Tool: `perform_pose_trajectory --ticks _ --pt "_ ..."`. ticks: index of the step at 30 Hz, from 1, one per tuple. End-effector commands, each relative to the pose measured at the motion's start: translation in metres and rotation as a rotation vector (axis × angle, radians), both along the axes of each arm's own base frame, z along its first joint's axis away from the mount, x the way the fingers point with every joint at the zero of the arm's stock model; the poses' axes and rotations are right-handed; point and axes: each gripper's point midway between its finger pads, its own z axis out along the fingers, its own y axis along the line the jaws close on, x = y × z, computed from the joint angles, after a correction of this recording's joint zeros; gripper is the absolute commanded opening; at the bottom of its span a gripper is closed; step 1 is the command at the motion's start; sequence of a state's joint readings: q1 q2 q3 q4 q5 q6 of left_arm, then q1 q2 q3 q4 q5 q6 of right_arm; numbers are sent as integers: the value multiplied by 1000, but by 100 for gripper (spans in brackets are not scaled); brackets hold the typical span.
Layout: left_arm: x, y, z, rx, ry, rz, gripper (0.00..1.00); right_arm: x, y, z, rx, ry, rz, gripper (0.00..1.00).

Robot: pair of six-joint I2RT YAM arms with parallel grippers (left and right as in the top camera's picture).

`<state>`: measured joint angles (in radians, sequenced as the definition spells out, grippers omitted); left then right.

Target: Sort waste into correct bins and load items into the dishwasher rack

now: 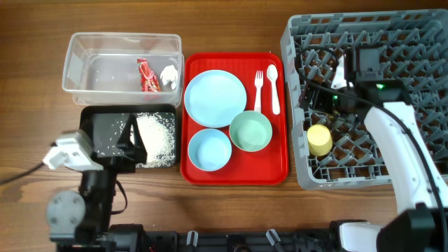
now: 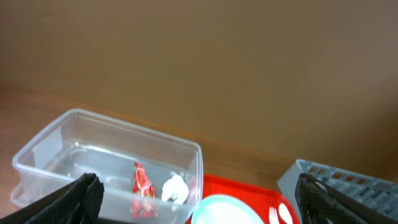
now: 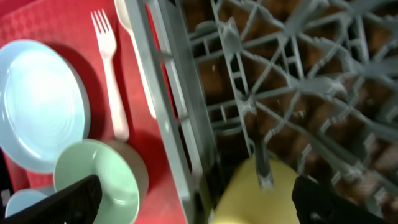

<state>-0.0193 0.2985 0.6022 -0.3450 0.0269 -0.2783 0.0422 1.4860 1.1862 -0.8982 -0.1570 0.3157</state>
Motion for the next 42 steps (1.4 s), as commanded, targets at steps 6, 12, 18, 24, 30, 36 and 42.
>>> perform_pose_trajectory --ticks 6,12,18,24,30,36,42 --pt "2 4 -65 -34 -69 22 100 40 2 -20 11 -54 0 100" --pt "6 9 -100 -44 -50 41 100 47 3 -24 12 -67 0 100" --pt "17 9 -134 -48 -36 40 100 47 3 -24 12 -67 0 100" --pt "17 9 -155 -69 35 46 100 47 3 -24 12 -67 0 100" --pt "17 9 -155 -69 36 46 100 47 3 -24 12 -67 0 100" --pt "17 9 -155 -69 36 46 100 47 3 -24 12 -67 0 100" --pt "17 9 -155 -69 36 46 100 48 11 -21 111 -47 -109 100"
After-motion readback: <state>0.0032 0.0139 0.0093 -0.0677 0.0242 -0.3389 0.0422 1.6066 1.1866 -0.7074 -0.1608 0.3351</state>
